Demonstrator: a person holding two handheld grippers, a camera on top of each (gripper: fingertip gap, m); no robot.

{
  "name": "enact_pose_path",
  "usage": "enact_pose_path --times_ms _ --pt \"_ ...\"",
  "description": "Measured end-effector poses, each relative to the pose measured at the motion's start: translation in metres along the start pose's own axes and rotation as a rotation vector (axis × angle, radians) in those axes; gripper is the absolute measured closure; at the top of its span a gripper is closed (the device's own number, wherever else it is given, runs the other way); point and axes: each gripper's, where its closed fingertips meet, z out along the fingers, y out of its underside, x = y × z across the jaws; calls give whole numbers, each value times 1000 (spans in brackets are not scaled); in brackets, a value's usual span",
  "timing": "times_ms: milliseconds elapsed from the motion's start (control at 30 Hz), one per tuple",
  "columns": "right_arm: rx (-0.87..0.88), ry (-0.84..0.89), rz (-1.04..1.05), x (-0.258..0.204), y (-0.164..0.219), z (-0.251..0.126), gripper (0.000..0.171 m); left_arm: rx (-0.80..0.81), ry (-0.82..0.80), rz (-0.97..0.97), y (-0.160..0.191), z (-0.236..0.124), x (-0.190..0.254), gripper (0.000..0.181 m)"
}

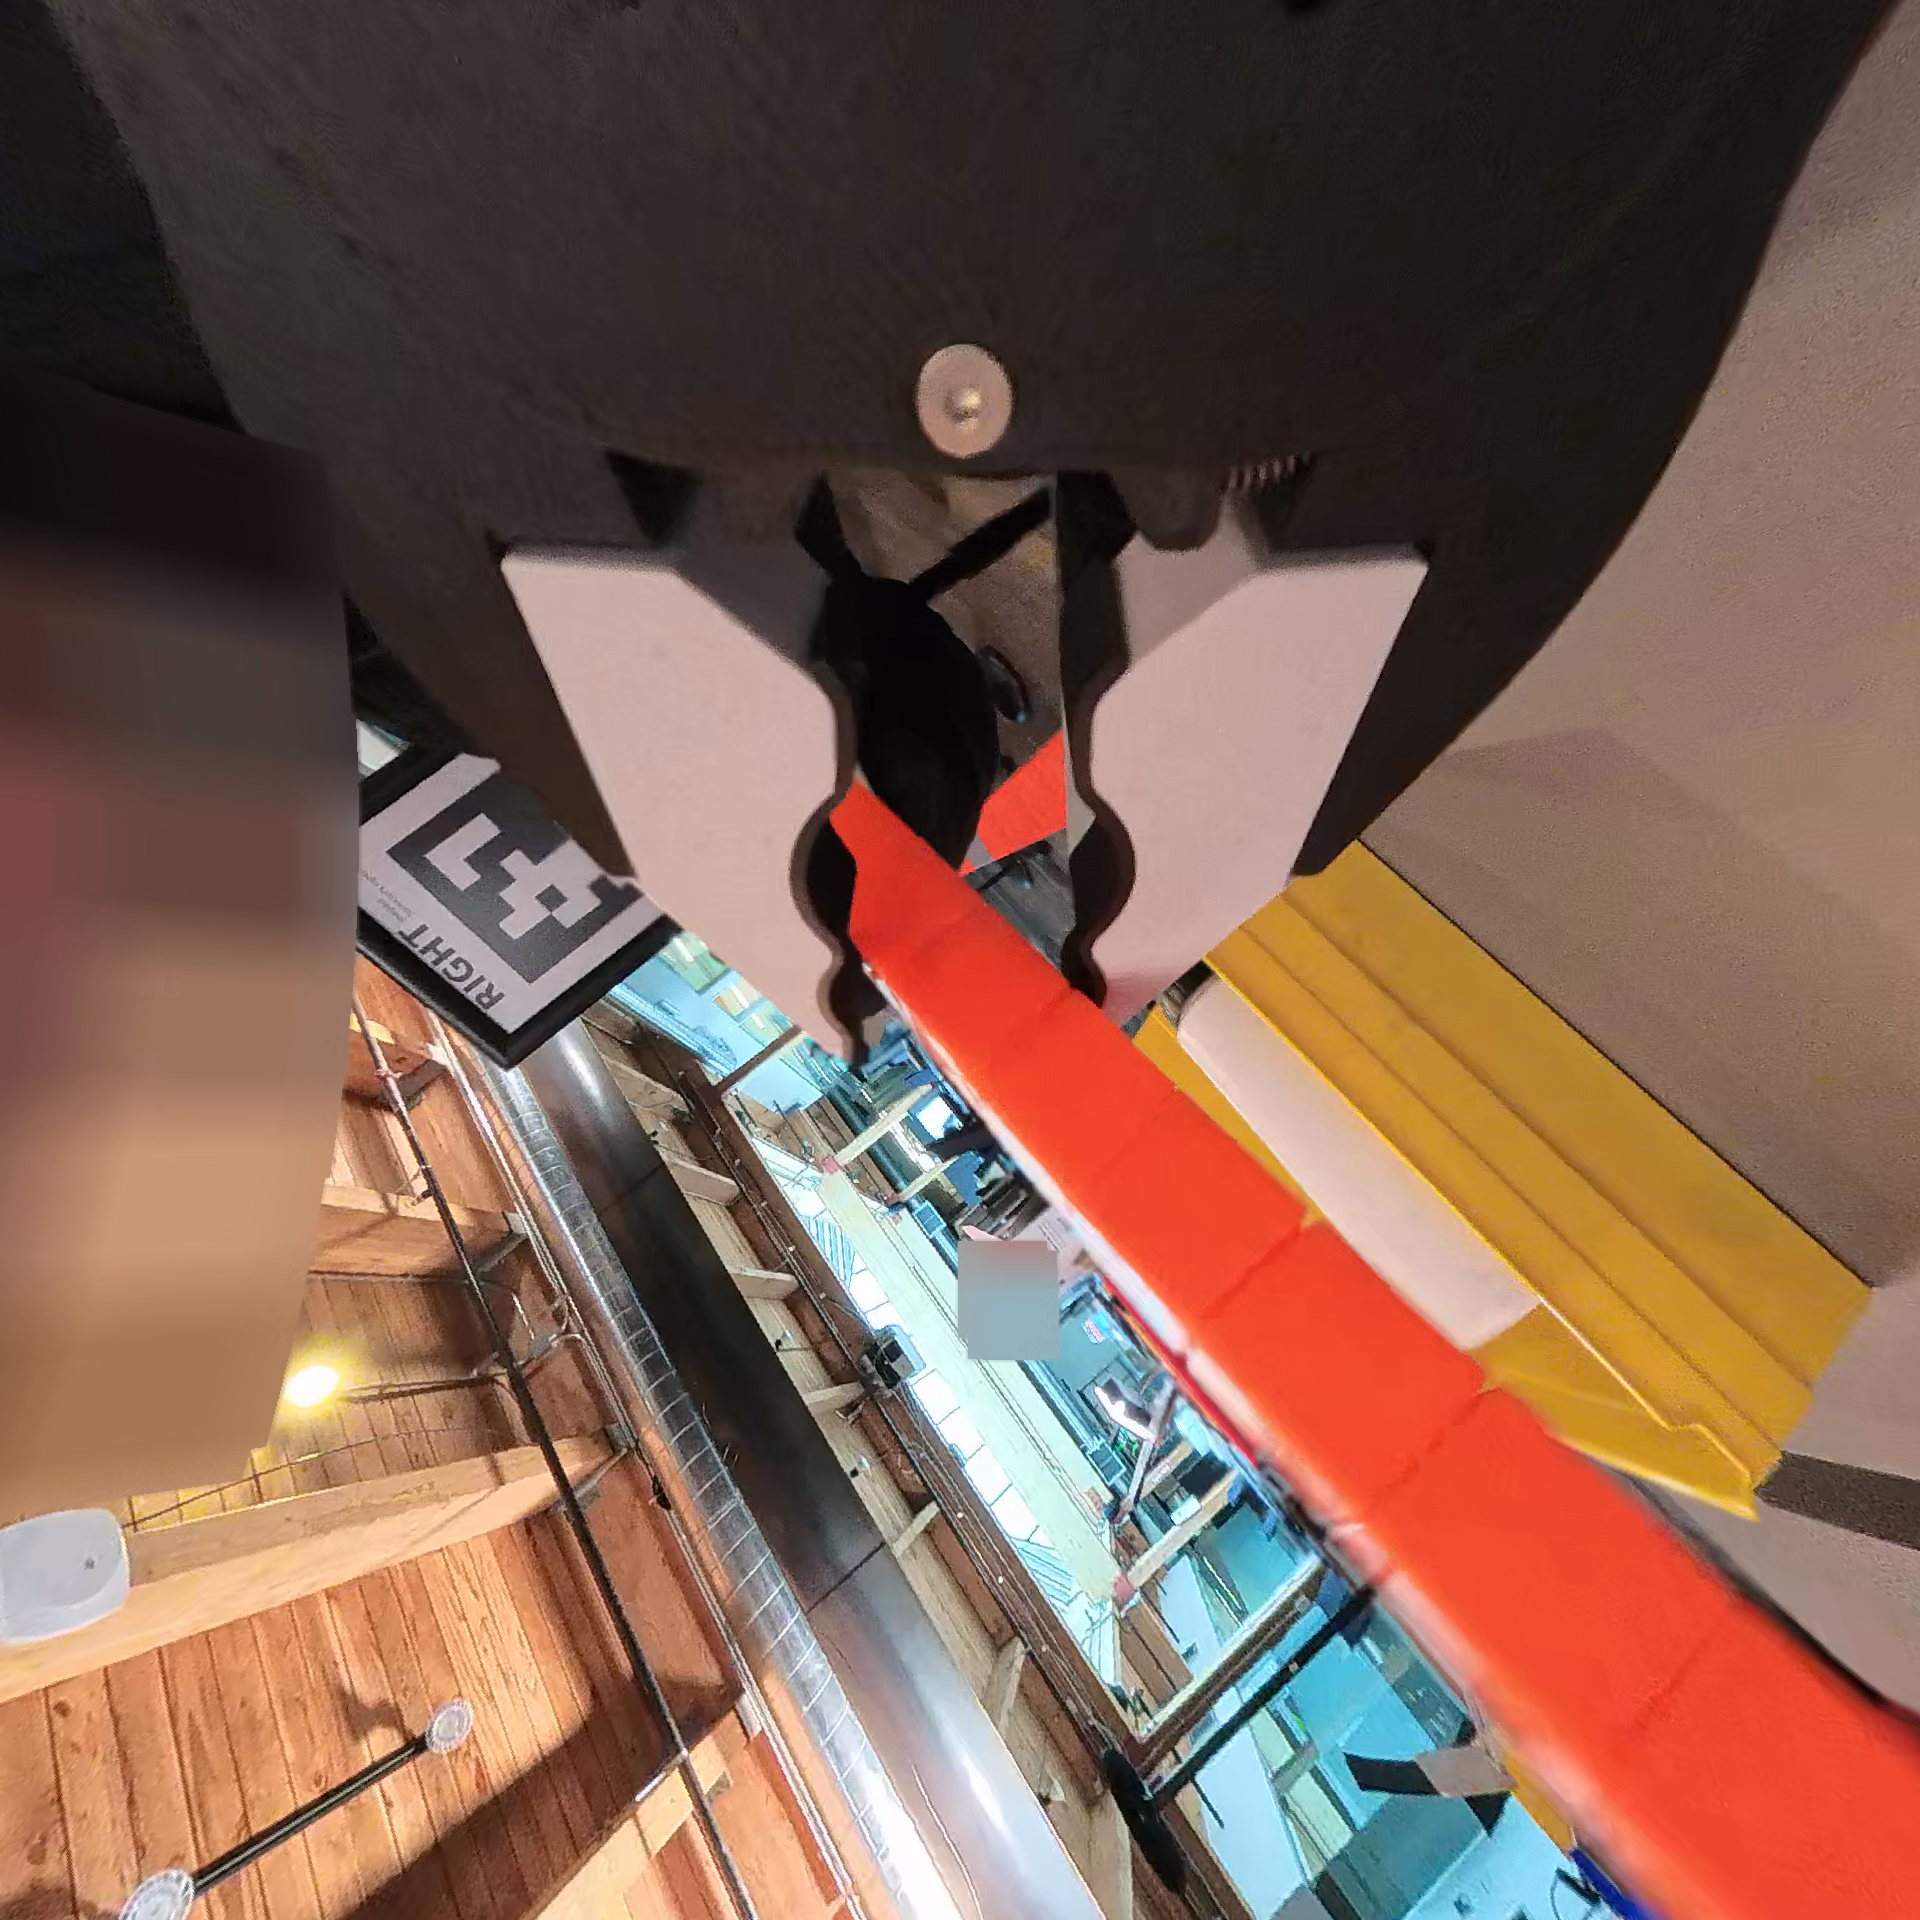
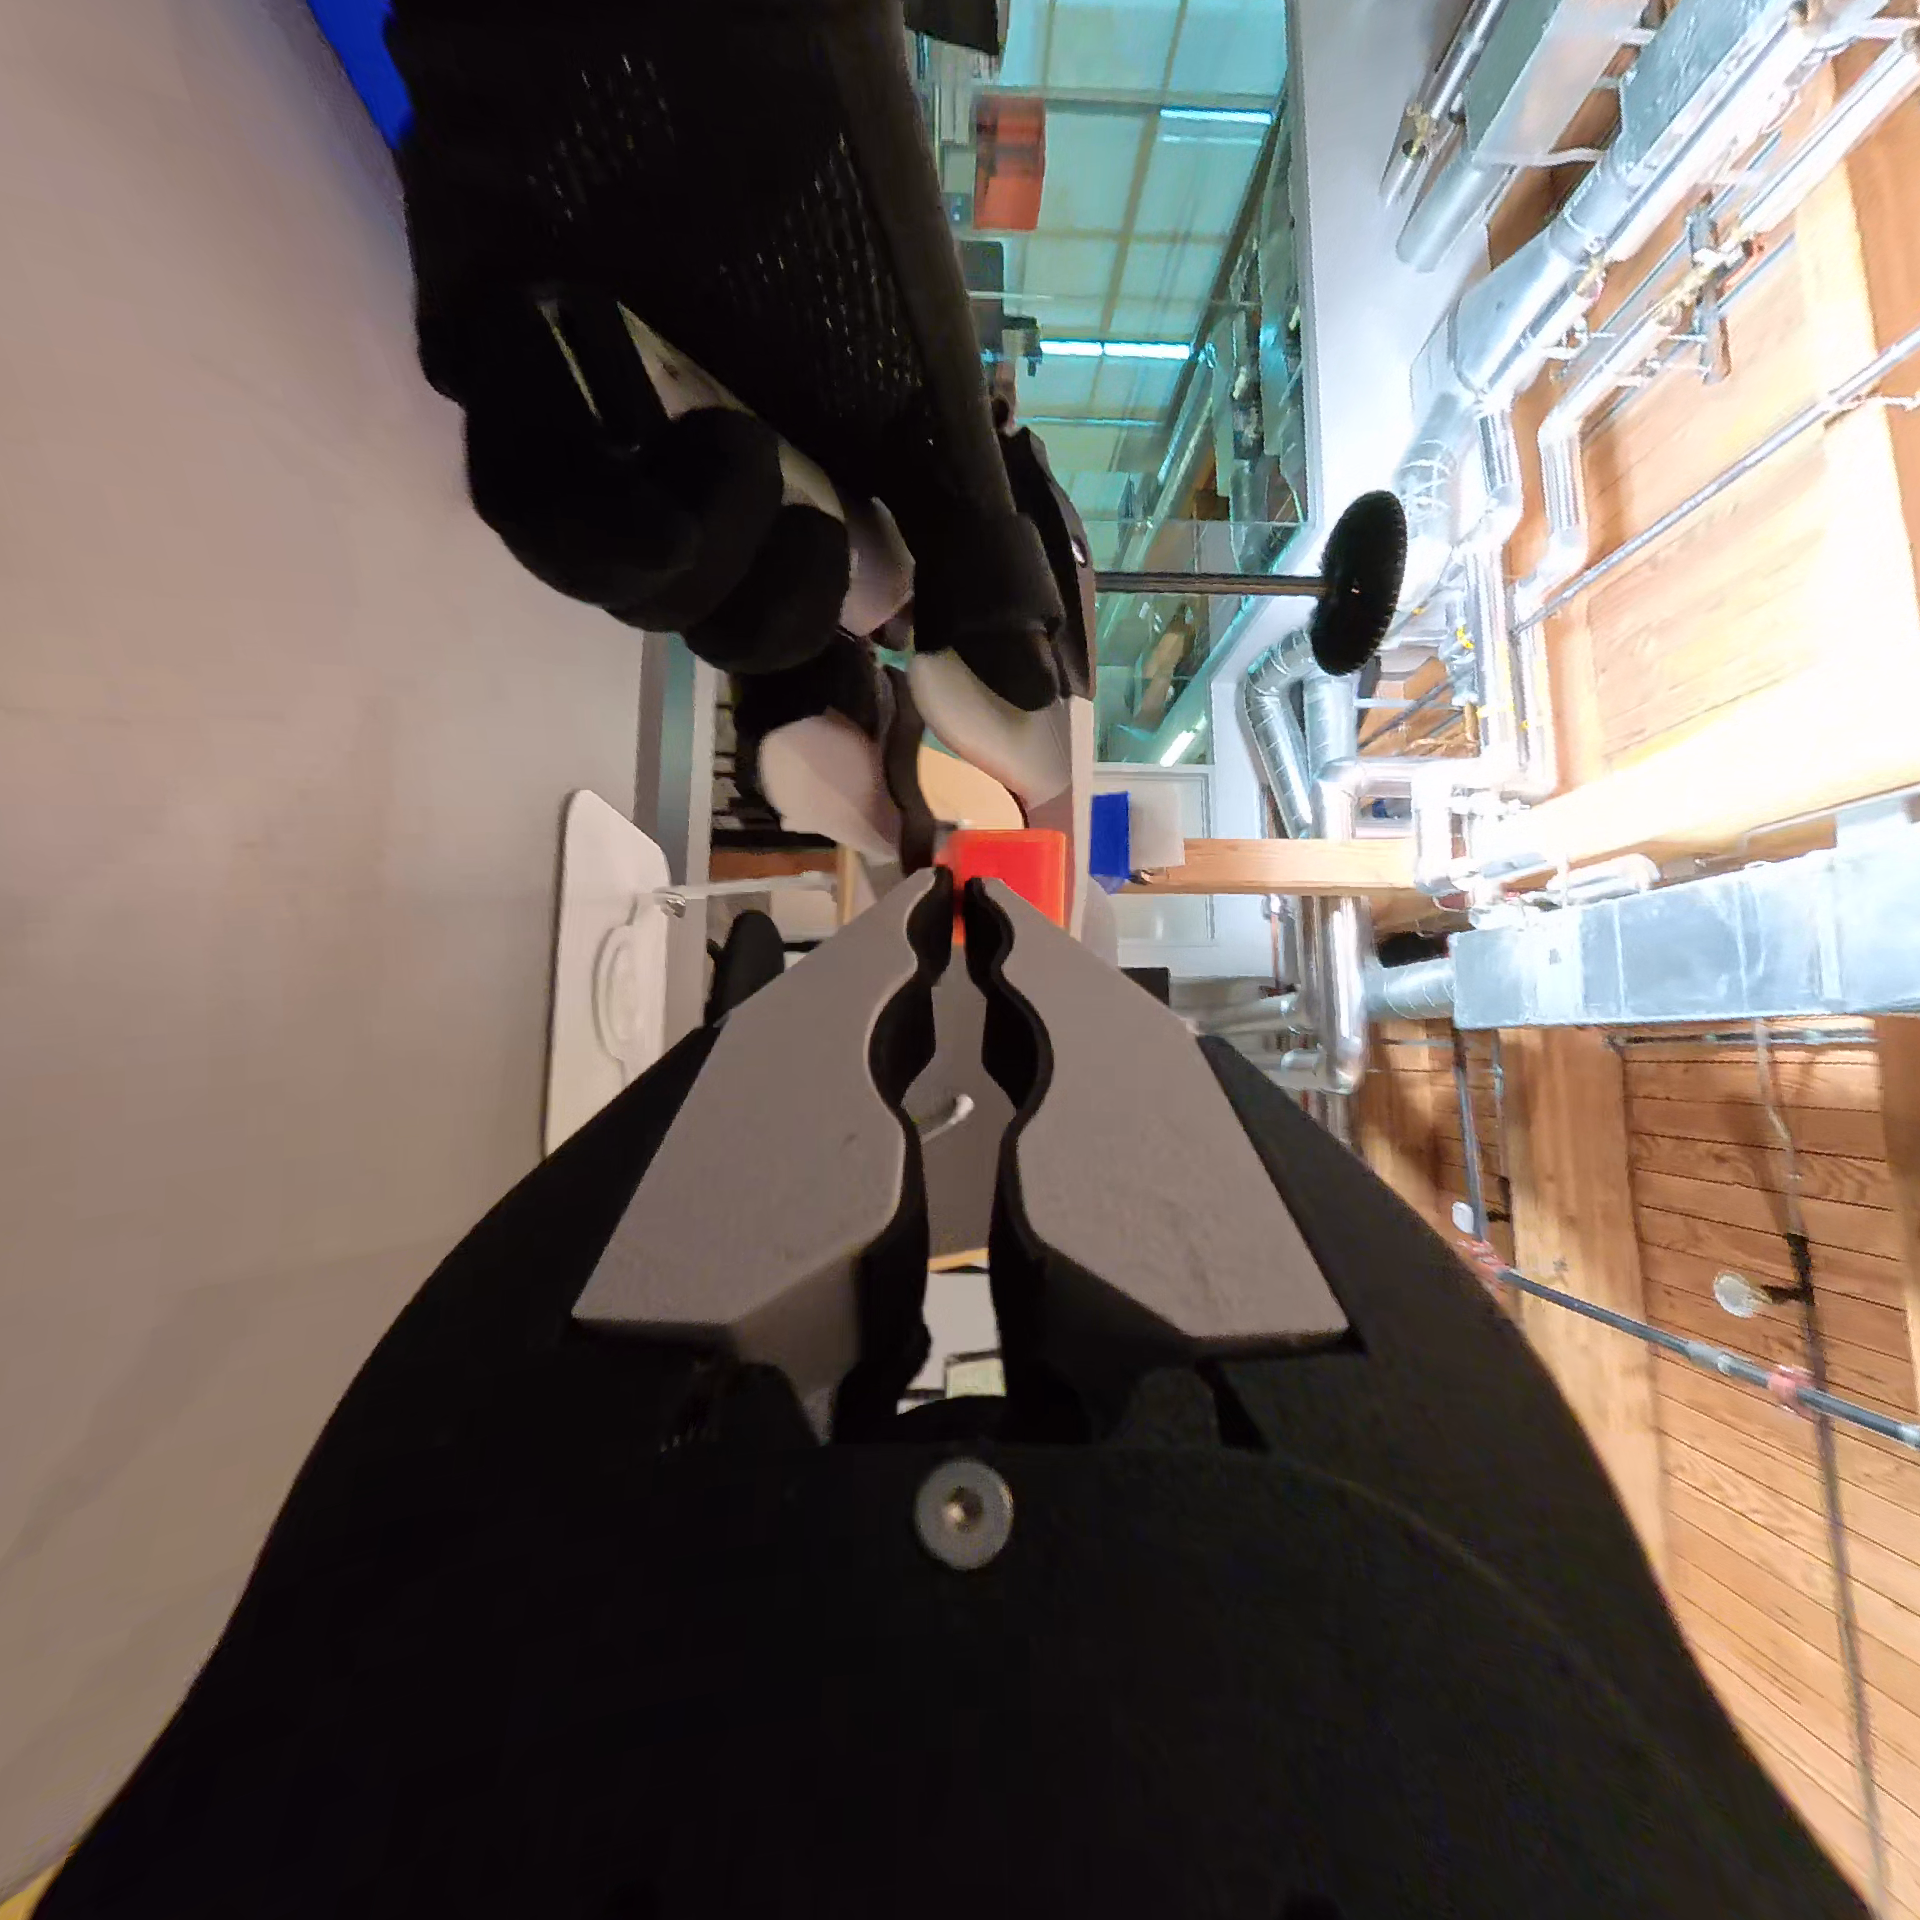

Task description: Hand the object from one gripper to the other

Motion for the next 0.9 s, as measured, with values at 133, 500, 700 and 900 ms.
enact_pose_path --times_ms 133,500,700,900 --pt "120 -64 82 -10 -20 -11 131 7 -79 124 -11 -12 -7 160" --pt "223 -298 813 32 5 -7 120 -436 -413 819 29 -18 -33 161" --pt "228 -343 837 46 14 3 113 -689 -608 1215 35 -27 -48 161" --pt "179 -352 691 48 17 1 119 -878 -755 1499 30 -33 -56 162"
